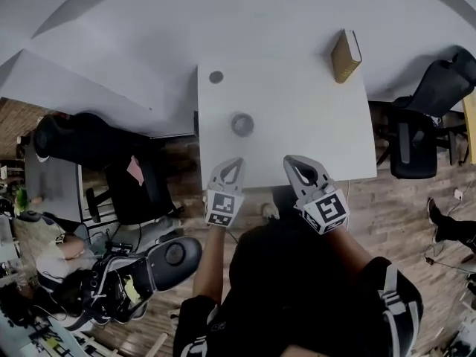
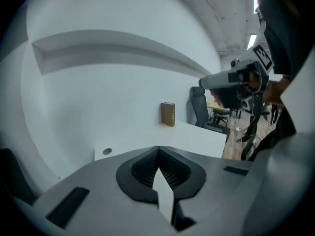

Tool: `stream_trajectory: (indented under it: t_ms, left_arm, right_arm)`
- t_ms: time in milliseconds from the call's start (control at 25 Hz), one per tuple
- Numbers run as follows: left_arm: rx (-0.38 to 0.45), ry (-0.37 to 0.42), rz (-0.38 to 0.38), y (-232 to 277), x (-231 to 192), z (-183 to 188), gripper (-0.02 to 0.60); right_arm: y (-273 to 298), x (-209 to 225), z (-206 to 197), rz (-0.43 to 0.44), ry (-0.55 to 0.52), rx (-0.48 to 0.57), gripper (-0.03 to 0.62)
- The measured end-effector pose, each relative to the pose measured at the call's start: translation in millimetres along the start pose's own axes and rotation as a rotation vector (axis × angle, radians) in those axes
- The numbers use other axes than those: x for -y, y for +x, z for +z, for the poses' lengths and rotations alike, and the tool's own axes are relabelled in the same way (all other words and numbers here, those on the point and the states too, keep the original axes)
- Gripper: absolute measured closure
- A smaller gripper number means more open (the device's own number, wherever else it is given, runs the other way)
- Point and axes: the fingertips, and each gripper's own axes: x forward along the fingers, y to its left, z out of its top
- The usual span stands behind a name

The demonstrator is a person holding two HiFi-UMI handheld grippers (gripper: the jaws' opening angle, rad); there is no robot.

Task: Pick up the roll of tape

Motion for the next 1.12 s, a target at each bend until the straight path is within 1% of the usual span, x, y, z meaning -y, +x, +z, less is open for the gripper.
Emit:
stream_trajectory:
  t_ms: [160, 240, 280, 400, 520, 640, 760, 1000, 1120]
  left_arm:
    - [-0.183, 0.072, -0.102, 55, -16, -41, 0.555]
    - [-0.259, 0.11, -0.157, 76, -24, -57, 0.543]
    - [-0.296, 0.127, -0.182, 86, -28, -64, 0.531]
    - [-0.388, 0.169, -0.243, 112, -34, -84, 0.466]
    - [-0.448, 0.212, -0.265, 135, -41, -98, 0.453]
    - [-0.508, 0.281, -0.268, 156, -50, -119, 0.449]
    - [-0.566, 0.329, -0.286, 175, -53, -138, 0.433]
    - [-0.635, 0.35, -0.335, 202, -54, -165, 0.434]
    - [-0.662, 0.386, -0.331, 211, -61, -176, 0.462]
  right_arm:
    - [38, 28, 7, 0.014, 0.007, -0.032, 0.582]
    - [54, 36, 14, 0.019, 0.012, -0.038, 0.582]
    - [61, 41, 16, 0.019, 0.017, -0.042, 0.582]
    - [78, 58, 17, 0.016, 0.033, -0.058, 0.582]
    - [89, 74, 14, 0.01, 0.046, -0.073, 0.582]
    - [101, 87, 7, 0.004, 0.055, -0.092, 0.582]
    - [108, 100, 3, -0.005, 0.066, -0.106, 0.582]
    - [121, 123, -8, -0.011, 0.075, -0.118, 0.582]
    - [126, 130, -12, -0.022, 0.086, -0.125, 0.582]
